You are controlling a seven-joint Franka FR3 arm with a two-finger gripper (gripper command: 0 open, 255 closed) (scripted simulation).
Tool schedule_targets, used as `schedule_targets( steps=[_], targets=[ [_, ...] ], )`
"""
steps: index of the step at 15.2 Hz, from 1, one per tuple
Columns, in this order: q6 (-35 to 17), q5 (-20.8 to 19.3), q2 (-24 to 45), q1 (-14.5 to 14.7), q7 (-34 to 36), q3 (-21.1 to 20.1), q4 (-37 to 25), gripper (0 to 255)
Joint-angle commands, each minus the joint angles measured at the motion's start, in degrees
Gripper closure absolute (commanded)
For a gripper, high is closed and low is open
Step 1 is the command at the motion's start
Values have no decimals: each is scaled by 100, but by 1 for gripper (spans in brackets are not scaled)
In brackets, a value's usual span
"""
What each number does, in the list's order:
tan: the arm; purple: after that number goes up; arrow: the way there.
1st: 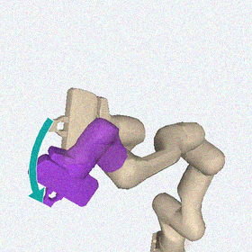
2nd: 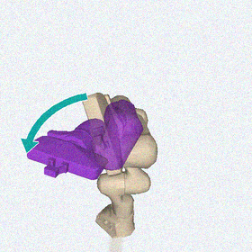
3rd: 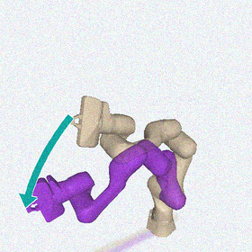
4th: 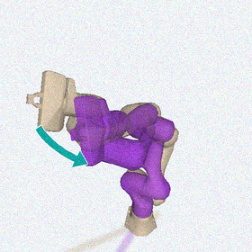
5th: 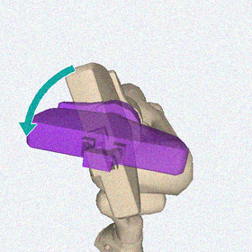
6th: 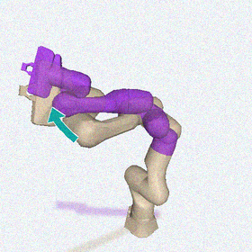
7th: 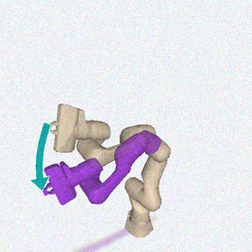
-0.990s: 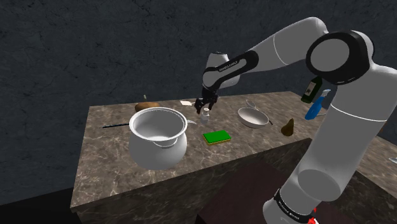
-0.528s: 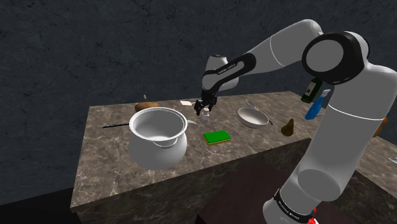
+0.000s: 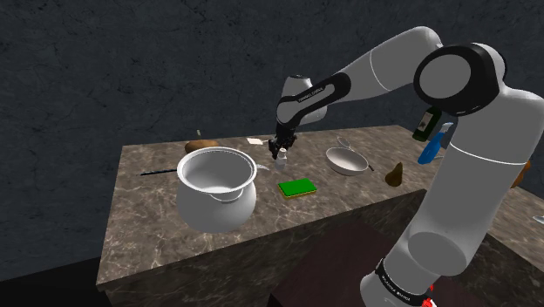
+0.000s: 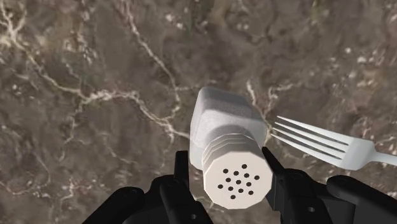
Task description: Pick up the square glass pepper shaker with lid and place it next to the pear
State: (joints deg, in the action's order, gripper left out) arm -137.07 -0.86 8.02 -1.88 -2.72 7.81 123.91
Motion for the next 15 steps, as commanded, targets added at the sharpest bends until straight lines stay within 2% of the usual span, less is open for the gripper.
schedule_targets(
  steps=[1, 4, 15],
  targets=[
    [1, 0, 1, 0, 0, 0, 1, 255],
    [-1, 0, 3, 0, 0, 0, 0, 255],
    [798, -67, -446, 15, 30, 6, -353, 255]
  ],
)
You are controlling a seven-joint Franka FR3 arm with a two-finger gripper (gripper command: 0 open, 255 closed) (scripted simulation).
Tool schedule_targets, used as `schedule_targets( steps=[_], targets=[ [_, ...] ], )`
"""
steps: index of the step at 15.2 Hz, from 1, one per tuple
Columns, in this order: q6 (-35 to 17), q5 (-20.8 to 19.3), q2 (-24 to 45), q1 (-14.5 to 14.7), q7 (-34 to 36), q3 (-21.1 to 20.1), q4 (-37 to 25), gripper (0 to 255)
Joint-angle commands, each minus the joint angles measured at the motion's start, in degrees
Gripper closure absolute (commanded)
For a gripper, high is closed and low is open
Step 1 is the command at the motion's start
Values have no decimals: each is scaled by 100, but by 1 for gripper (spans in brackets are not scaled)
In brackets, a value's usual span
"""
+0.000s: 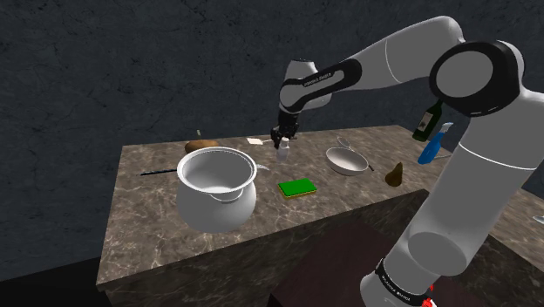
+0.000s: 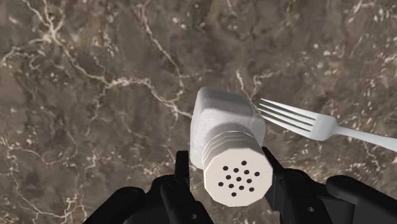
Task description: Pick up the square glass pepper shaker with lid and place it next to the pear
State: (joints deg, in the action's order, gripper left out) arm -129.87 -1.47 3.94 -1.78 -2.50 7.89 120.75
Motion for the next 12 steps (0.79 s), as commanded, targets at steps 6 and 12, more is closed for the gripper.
schedule_targets(
  steps=[6, 12],
  targets=[
    [520, -29, -226, 10, 16, -4, -293, 255],
    [966, -45, -372, 14, 18, -8, -593, 255]
  ],
)
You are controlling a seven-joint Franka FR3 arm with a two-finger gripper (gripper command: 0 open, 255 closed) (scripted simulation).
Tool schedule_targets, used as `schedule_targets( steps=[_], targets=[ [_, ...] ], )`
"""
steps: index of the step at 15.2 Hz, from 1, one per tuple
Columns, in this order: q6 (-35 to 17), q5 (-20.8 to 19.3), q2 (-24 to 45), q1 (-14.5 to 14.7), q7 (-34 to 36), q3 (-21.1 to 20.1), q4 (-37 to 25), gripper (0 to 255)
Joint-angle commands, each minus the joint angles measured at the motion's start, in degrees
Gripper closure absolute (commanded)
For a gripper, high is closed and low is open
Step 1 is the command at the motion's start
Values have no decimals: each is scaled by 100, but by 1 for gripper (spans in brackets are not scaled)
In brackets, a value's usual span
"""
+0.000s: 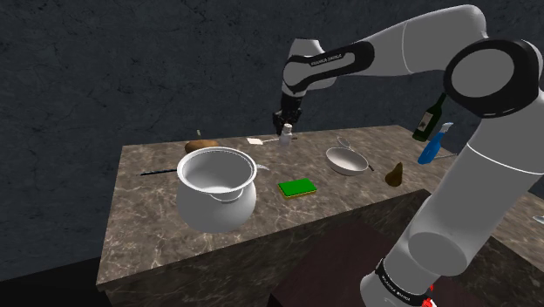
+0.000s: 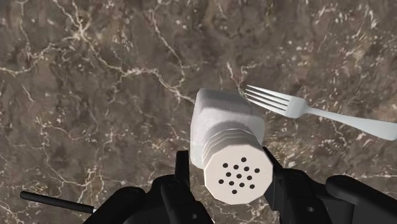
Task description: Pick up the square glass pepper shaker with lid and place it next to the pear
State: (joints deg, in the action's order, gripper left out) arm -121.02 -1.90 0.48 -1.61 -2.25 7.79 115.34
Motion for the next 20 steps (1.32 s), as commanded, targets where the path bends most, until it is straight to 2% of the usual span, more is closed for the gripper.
schedule_targets(
  steps=[1, 13, 20],
  targets=[
    [156, -3, -47, -2, -6, 2, -107, 255],
    [1059, -13, -197, 5, -17, -6, -862, 255],
    [964, -76, -770, -330, -705, 372, -222, 255]
  ],
)
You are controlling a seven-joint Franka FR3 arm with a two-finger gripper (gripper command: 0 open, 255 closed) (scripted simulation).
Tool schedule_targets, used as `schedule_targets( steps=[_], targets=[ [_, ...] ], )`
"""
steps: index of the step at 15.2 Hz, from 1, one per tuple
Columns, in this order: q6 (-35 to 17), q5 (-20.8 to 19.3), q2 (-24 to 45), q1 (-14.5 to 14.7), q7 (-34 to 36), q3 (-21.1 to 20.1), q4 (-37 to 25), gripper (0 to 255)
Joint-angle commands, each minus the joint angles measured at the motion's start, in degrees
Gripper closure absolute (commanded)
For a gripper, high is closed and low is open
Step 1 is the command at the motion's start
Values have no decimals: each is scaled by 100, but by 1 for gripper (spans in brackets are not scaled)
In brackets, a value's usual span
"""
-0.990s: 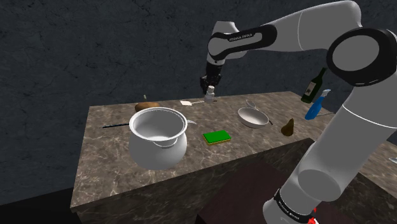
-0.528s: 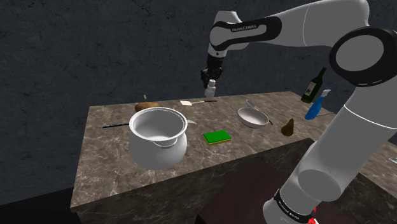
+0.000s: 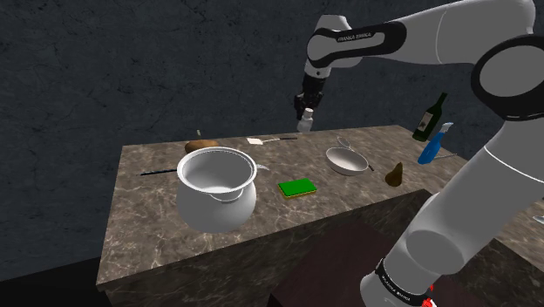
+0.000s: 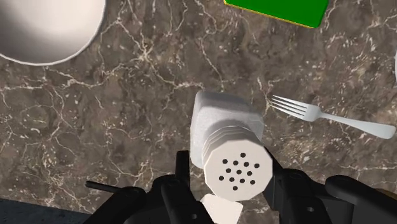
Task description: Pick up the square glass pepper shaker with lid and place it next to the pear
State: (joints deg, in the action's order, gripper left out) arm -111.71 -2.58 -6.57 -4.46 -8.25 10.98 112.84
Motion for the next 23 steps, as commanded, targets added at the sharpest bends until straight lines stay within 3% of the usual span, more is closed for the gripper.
schedule_targets(
  steps=[1, 12, 23],
  targets=[
    [22, -23, -143, -102, -225, 122, 111, 255],
    [1, -198, -672, -726, -1628, 985, 592, 255],
    [64, -159, -476, -1291, -3242, 2013, 290, 255]
  ],
)
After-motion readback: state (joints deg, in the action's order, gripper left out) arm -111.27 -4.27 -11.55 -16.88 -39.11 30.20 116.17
